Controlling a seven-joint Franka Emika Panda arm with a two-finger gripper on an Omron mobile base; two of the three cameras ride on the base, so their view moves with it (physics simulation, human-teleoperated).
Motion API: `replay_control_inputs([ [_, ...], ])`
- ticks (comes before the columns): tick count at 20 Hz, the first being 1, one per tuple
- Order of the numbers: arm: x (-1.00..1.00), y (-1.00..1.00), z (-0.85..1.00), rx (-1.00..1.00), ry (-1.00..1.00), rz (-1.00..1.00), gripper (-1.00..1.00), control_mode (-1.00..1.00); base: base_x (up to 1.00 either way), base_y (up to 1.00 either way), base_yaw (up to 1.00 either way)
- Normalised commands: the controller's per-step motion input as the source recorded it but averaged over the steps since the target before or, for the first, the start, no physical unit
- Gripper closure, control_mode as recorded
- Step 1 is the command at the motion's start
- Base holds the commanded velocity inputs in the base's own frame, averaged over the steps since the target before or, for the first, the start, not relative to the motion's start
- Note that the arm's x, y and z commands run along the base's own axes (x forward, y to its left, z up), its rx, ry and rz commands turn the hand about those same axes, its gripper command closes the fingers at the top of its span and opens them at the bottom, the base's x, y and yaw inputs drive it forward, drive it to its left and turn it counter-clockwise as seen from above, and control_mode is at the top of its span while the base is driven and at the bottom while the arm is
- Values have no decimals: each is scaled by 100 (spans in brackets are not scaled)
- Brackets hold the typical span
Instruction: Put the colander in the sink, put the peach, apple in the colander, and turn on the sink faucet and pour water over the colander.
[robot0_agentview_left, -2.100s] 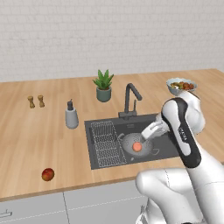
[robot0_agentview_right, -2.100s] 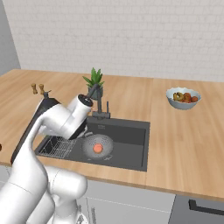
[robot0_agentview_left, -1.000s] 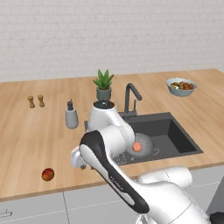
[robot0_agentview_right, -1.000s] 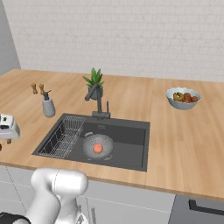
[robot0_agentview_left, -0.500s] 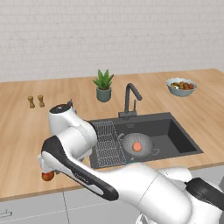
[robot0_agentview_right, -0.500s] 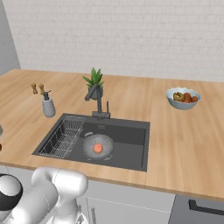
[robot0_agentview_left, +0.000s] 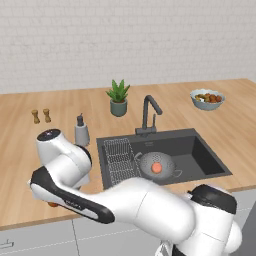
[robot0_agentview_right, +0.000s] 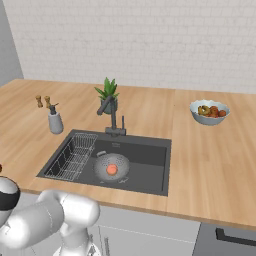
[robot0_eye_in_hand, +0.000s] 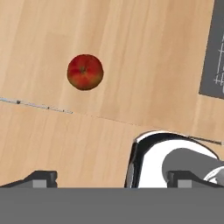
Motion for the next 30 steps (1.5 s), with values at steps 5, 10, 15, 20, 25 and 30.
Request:
replay_control_inputs([
  [5,42,32,-25,0,3,-14,-100,-100,0,0,0],
  [10,42,26,-38,0,0,-8,-100,-100,0,0,0],
  [15,53,30,-42,0,0,-6,-100,-100,0,0,0],
  [20,46,40,-38,-3,4,-3,-100,-100,0,0,0],
  [25,22,37,-31,-5,1,0,-100,-100,0,0,0],
  [30,3,12,-20,-7,1,-1,-100,-100,0,0,0],
])
